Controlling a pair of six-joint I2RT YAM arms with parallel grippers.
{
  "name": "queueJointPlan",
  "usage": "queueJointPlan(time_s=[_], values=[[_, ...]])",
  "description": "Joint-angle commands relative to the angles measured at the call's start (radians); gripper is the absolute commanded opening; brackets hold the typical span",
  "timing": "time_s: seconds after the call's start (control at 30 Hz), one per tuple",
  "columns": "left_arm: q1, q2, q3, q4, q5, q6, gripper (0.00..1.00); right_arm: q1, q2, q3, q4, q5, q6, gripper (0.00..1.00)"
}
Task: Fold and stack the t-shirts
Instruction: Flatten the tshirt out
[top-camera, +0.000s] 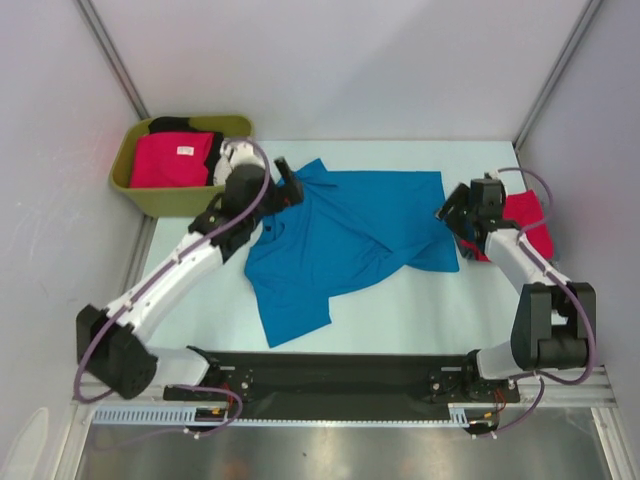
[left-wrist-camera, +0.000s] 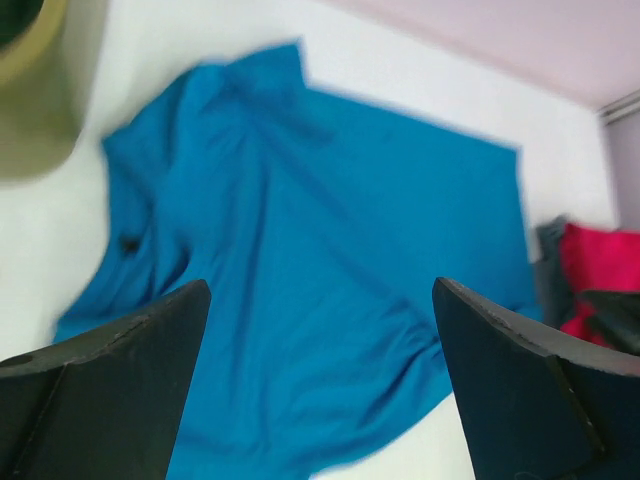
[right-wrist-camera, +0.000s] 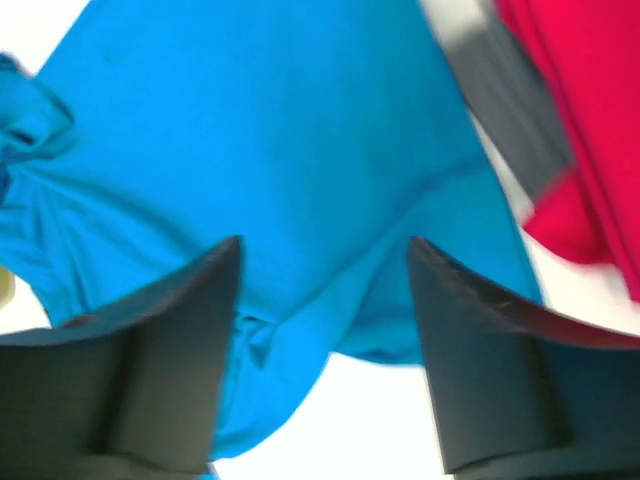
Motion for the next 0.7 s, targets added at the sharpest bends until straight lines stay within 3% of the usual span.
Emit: queueJointPlan(time_s=[0.0,0.07,0.17,0.27,0.37,0.67], values=[[-0.031,-0.153,-0.132,-0.134,-0.185,-0.07,1.0,-0.061,-0.061,-0.041,-0.052,0.066,0.151,0.64],[-0.02,-0.276,-0.245,-0.148,-0.216,-0.118,1.0,-0.107,-0.054,-0.034,-0.061,-0.024,0.146,0.62],[0.04,-0.385,-0.379,-0.14,-0.138,-0.168,1.0,-0.102,-0.031,-0.005,-0.122,0.042,0.172,0.62],[0.145,-0.473,-0.488,-0.073,0.101,-0.163,1.0,-0.084,0.038,0.041,-0.216,0.111,0.216,0.61],[0.155,-0.461,-0.484,-0.131,0.167,-0.157,1.0,-0.061,0.136,0.126,-0.283,0.155,0.227,0.6],[0.155,-0.505,-0.513,-0.268,0.163,-0.186,1.0,-0.04,0.305,0.23,-0.299,0.203,0.253,0.58]])
